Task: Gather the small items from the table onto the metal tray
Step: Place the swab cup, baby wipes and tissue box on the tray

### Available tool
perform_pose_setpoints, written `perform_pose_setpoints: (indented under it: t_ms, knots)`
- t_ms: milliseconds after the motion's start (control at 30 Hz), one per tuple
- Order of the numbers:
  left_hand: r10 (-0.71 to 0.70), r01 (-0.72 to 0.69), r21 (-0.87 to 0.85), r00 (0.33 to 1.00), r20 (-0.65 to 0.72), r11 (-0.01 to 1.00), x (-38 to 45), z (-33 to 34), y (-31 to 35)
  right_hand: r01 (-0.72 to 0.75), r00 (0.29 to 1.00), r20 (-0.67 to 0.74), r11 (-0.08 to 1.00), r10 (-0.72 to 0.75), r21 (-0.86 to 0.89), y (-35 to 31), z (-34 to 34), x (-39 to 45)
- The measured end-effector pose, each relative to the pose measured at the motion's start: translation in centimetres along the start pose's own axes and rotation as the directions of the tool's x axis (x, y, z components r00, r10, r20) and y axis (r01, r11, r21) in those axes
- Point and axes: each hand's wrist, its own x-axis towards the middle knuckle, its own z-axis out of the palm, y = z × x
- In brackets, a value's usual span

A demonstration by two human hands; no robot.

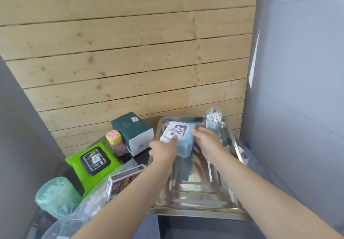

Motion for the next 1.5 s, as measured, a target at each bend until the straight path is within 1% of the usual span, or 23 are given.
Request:
perform_pose_setpoints:
  t_ms: [67,133,200,233,300,433,467,600,700,733,800,867,900,933,967,1000,1067,1133,1200,1267,1300,1433,1500]
  knots:
    - [-0.059,0.054,0.050,0.993,0.101,0.997,-0.1,0.1,0.0,0.023,0.998,0.062,0.997,-0.018,-0.079,-0.1,0.3,-0.4]
    - [-0.015,-0.005,0.162,0.992,0.127,0.987,0.5,0.0,0.0,0.055,0.998,0.048,0.972,-0.045,-0.230,-0.3,0.4,-1.3]
    - [0.029,-0.076,0.259,0.983,0.179,0.963,0.2,-0.4,0.7,0.050,0.998,-0.017,0.938,-0.060,-0.344,-0.2,0.5,-2.3]
    - [0.049,-0.114,0.308,0.976,0.210,0.945,0.2,-0.4,1.1,0.056,0.997,-0.034,0.922,-0.075,-0.384,0.1,0.6,-2.8]
    - [0.073,-0.159,0.409,0.974,0.217,0.898,0.4,-0.2,1.5,0.080,0.996,-0.010,0.901,-0.094,-0.426,0.6,1.0,-3.0]
    - [0.112,-0.208,0.492,0.970,0.216,0.846,0.7,0.2,1.6,0.066,0.989,0.147,0.898,-0.001,-0.436,0.5,1.5,-2.9]
    - [0.120,-0.212,0.534,0.972,0.202,0.818,0.6,0.3,1.4,0.054,0.986,0.165,0.886,0.026,-0.461,0.4,1.4,-2.5]
    - [0.248,-0.302,0.668,0.952,0.178,0.680,0.6,0.6,0.7,-0.009,0.977,0.168,0.813,0.131,-0.583,0.7,1.2,-1.5]
    - [0.244,-0.327,0.646,0.945,0.218,0.690,1.4,0.6,1.1,-0.019,0.981,0.141,0.781,0.136,-0.624,0.8,1.3,-1.1]
    - [0.219,-0.308,0.614,0.951,0.219,0.727,1.7,0.6,1.2,-0.022,0.980,0.141,0.776,0.143,-0.631,0.6,1.4,-1.2]
    - [0.199,-0.302,0.582,0.951,0.236,0.755,1.9,0.3,1.5,-0.039,0.979,0.128,0.763,0.158,-0.645,0.2,1.2,-1.5]
    - [0.229,-0.318,0.520,0.946,0.231,0.793,1.5,-0.3,1.7,-0.046,0.981,0.122,0.796,0.149,-0.603,-0.1,1.1,-1.9]
    - [0.256,-0.332,0.501,0.942,0.215,0.800,1.1,-0.6,1.7,-0.025,0.987,0.117,0.814,0.113,-0.580,0.0,1.2,-2.1]
    - [0.315,-0.370,0.497,0.929,0.194,0.785,0.9,-1.2,1.8,0.037,0.992,0.117,0.815,0.038,-0.579,0.0,1.4,-2.3]
    - [0.379,-0.396,0.515,0.914,0.144,0.760,0.7,-1.8,1.8,0.127,0.991,0.115,0.781,-0.071,-0.612,0.2,1.6,-2.3]
    - [0.437,-0.403,0.550,0.896,0.075,0.732,0.7,-2.6,1.9,0.213,0.975,0.103,0.717,-0.195,-0.664,0.2,2.0,-2.4]
    - [0.506,-0.362,0.597,0.858,-0.086,0.716,0.7,-4.0,2.6,0.334,0.923,0.127,0.594,-0.363,-0.732,-0.2,3.1,-2.7]
    - [0.404,-0.244,0.522,0.889,-0.216,0.817,0.9,-5.3,3.5,0.449,0.881,0.245,0.547,-0.406,-0.707,-0.8,4.8,-2.5]
    - [0.192,-0.091,0.358,0.947,-0.256,0.929,1.4,-6.1,4.2,0.501,0.865,0.362,0.575,-0.347,-0.647,-1.5,6.9,-2.2]
    - [0.029,0.027,0.234,0.972,-0.233,0.972,1.8,-6.5,4.4,0.485,0.866,0.440,0.613,-0.237,-0.624,-2.3,8.8,-1.9]
    - [-0.006,0.048,0.191,0.977,-0.211,0.981,1.9,-6.8,4.2,0.465,0.869,0.459,0.617,-0.184,-0.635,-2.4,9.8,-1.6]
    - [-0.032,0.047,0.104,0.989,-0.146,0.993,1.9,-7.2,4.2,0.372,0.903,0.429,0.572,-0.040,-0.731,-2.4,12.3,-0.6]
    - [0.017,-0.006,0.088,0.992,-0.125,0.996,2.2,-7.3,4.3,0.332,0.917,0.399,0.599,-0.023,-0.728,-2.2,13.0,-0.2]
